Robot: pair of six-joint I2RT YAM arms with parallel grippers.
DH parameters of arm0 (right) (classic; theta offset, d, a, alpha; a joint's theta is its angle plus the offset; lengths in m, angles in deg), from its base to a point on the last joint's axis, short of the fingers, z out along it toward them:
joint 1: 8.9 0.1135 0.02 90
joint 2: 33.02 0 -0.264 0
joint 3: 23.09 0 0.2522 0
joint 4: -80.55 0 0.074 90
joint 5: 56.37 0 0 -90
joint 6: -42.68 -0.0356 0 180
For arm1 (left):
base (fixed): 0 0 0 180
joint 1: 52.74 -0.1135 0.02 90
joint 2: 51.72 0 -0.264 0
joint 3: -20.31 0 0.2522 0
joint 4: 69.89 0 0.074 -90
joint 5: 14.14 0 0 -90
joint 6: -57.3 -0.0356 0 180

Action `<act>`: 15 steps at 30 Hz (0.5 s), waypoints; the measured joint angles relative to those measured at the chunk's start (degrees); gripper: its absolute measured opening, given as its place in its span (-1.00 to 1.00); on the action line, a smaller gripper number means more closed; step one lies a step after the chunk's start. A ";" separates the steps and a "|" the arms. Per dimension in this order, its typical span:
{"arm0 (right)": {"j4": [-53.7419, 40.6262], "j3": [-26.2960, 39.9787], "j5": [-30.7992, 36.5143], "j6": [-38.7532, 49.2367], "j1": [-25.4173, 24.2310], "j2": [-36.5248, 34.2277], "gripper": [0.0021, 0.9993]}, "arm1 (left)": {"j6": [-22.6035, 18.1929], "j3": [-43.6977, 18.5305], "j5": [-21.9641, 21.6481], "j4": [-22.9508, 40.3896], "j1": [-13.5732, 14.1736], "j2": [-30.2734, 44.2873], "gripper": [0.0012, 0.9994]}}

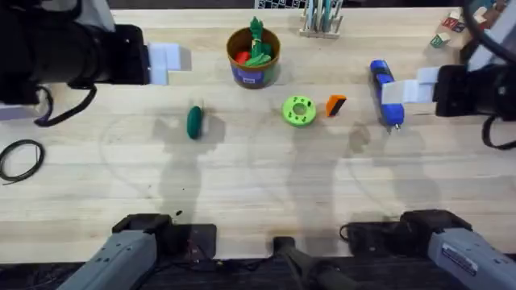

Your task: Pick up the gripper from the table and insert it into the empty holder that is missing its gripper. Then pick up a screw, insert it into the mounting hole, and use the screwdriver to tighten it. Finally, clean up the table by picking up the vegetable and placing it into the bucket.

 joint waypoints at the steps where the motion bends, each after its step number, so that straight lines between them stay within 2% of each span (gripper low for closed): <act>1: -0.28 0.00 0.02 0.00 0.02 -0.74 0.98 | 0.03 -0.05 0.09 0.36 0.00 0.76 0.97; 11: -0.25 0.00 0.00 0.00 0.02 -2.03 0.98 | 0.42 -0.05 0.18 2.28 0.00 3.95 0.97; 15: -0.17 0.00 0.00 0.00 0.02 -2.03 0.98 | 0.41 -0.09 0.18 6.92 0.00 4.01 0.97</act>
